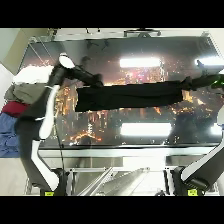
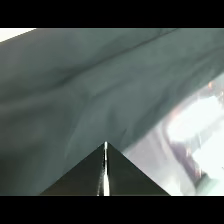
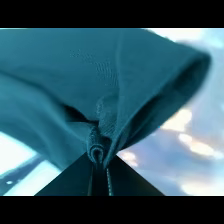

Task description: Fold the shirts.

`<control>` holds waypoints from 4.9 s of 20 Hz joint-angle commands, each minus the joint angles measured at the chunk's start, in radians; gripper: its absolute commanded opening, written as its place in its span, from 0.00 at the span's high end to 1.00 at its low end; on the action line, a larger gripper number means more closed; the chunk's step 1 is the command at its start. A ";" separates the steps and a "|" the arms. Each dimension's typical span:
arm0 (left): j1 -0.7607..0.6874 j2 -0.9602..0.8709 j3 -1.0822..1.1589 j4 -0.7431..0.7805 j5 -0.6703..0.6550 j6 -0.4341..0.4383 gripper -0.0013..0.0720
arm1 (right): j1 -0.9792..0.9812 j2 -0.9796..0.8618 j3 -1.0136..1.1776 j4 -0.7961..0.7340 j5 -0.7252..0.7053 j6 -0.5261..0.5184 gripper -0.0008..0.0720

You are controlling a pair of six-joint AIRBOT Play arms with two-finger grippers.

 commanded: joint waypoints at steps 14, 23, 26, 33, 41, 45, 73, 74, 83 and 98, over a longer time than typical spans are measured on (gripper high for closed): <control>-0.080 -0.128 0.140 -0.402 0.048 0.102 0.96 | 0.169 0.224 0.053 0.216 0.071 0.138 0.96; 0.344 0.422 0.117 -0.851 -0.349 0.293 0.95 | 0.885 0.123 0.053 0.237 -0.478 0.068 0.96; 0.405 0.484 0.117 -0.851 -0.384 0.292 0.95 | 1.059 -0.016 0.053 0.111 -0.708 0.101 0.55; 0.409 0.501 0.117 -0.851 -0.493 0.288 0.95 | 0.841 0.022 0.053 0.111 -0.444 0.220 0.53; 0.319 0.499 0.117 -0.851 -0.505 0.289 0.95 | 0.436 0.105 0.009 -0.182 -0.083 0.377 0.03; 0.292 0.496 0.117 -0.843 -0.504 0.300 0.95 | 0.439 -0.006 0.010 -0.193 -0.101 0.376 0.03; 0.249 0.489 0.117 -0.798 -0.505 0.299 0.95 | -0.156 0.478 -0.499 -0.053 -0.450 0.476 0.97; 0.238 0.489 0.117 -0.798 -0.505 0.299 0.95 | -0.230 0.544 -0.614 -0.053 -0.511 0.473 0.97; 0.142 0.471 0.117 -0.797 -0.505 0.300 0.95 | -0.743 0.935 -1.300 -0.057 -0.842 0.420 0.96; 0.199 0.412 0.117 -0.801 -0.475 0.281 0.96 | -0.975 1.106 -1.273 -0.414 -0.373 0.471 0.50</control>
